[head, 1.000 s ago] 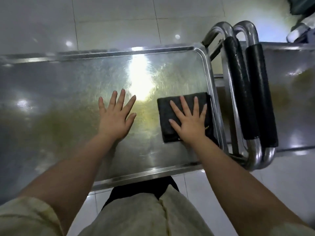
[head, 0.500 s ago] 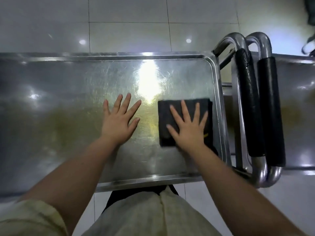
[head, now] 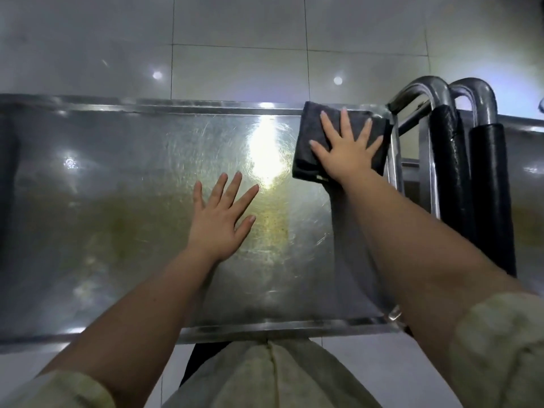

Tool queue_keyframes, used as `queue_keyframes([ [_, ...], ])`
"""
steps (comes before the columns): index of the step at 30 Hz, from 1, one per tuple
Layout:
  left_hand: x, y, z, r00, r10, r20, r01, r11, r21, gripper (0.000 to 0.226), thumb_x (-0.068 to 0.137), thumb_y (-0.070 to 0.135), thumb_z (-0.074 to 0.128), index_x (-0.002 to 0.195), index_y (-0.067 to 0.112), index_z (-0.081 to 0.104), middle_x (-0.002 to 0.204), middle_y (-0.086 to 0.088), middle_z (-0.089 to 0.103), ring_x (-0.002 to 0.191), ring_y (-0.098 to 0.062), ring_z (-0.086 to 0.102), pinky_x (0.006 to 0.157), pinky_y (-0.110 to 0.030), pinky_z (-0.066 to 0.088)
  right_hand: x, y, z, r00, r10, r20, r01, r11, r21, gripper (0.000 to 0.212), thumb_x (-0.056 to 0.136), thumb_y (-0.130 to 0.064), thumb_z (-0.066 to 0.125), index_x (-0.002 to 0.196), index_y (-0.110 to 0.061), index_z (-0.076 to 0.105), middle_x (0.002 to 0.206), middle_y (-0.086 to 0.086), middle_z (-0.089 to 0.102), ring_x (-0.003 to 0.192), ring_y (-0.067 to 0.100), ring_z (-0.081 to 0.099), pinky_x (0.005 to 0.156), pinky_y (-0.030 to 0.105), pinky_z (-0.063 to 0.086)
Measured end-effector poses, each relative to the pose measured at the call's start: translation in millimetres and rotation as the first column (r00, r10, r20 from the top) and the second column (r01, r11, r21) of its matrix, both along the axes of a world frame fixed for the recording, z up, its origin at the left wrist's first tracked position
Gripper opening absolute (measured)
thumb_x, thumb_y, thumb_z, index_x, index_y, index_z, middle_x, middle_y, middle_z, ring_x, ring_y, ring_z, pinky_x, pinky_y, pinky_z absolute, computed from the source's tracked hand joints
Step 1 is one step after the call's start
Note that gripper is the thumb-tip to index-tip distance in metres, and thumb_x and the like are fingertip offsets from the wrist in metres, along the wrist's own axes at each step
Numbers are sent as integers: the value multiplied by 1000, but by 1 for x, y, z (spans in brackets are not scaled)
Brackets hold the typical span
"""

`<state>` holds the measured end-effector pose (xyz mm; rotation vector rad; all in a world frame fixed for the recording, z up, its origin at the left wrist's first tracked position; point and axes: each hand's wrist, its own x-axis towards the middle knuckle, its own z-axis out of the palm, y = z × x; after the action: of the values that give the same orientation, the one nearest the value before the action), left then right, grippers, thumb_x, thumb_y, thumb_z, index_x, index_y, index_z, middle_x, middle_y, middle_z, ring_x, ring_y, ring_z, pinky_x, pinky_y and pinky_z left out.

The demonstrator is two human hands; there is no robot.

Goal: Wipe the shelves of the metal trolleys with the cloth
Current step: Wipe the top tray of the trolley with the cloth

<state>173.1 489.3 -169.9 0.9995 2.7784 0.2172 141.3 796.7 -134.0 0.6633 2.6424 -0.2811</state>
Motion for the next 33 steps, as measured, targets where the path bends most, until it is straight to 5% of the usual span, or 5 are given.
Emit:
queue_keyframes([
  [5,-2,0,-1,1000,7,7,-7,1000,-10,57,100,56,20,155,41,15,165,1,7,152,-24,4,116,-64,-1,9,-42,-3,987,159,2,-159,987,16,64,94,-70,17,149,-53,-11,163,-9,-20,144,46,-22,108,73,-9],
  [14,-1,0,0,1000,10,6,-10,999,-48,56,102,53,16,156,40,12,165,1,4,152,-25,2,116,-64,0,238,-143,-5,942,331,-49,-332,943,-13,67,93,-68,29,154,-45,14,164,2,13,146,52,1,108,76,7],
  [20,-2,-3,-1,999,42,13,-42,999,8,55,102,44,24,156,35,15,165,-1,13,152,-26,7,118,-61,1,71,-96,-12,988,124,-97,-117,991,68,63,92,-72,9,149,-53,-10,165,-5,-10,144,49,-19,107,74,-11],
  [24,-2,-2,3,991,119,60,-120,993,9,58,101,48,21,157,34,14,165,-1,9,152,-29,1,117,-62,-4,-32,-70,-12,990,124,-66,-115,986,121,66,91,-74,11,151,-51,-6,165,-5,-10,144,49,-17,107,74,-13],
  [33,-34,-37,10,956,284,71,-274,953,-130,57,100,57,11,155,44,7,166,3,-1,151,-31,-7,112,-69,-11,137,-125,-13,896,409,-172,-405,912,58,67,94,-70,26,154,-45,13,165,0,8,146,50,-6,110,74,1],
])
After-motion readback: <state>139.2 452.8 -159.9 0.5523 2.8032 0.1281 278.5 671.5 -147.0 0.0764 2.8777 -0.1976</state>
